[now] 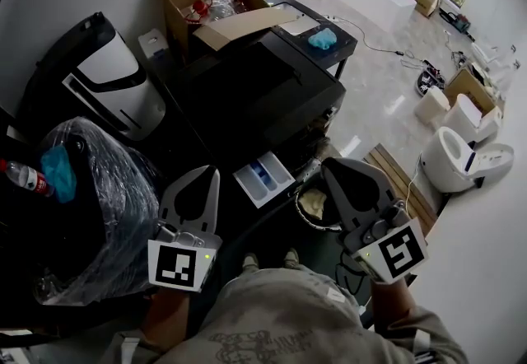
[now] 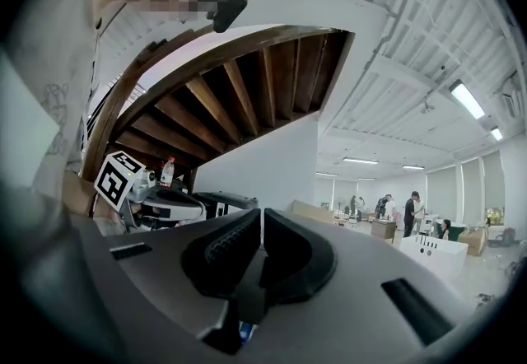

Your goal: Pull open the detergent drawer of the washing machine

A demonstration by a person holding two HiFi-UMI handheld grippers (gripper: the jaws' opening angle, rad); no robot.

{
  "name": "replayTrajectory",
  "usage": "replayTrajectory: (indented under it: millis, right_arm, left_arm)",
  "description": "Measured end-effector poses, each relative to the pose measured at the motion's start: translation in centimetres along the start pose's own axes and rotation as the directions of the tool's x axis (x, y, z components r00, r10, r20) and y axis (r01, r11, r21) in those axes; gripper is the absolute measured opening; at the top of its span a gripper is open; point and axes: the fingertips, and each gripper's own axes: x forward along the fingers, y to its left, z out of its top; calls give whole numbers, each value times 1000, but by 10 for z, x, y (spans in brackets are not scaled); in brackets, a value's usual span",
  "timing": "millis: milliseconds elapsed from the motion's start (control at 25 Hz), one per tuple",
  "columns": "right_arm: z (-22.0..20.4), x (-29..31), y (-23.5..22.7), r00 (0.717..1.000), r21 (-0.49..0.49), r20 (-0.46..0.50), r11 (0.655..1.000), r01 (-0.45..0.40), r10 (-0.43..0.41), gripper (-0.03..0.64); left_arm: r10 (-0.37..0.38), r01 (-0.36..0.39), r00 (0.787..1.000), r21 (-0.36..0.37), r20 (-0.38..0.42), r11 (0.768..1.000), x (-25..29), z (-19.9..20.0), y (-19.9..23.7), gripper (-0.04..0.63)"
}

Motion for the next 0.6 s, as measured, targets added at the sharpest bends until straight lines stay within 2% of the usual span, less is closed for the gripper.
replayTrajectory:
  millis: [600]
  right_arm:
    - [-15,-5,0,999,22,-46,1000,-1,2,38]
  left_arm:
    - [0,0,1000,-3,-22,1000,-8,-6,-4,14]
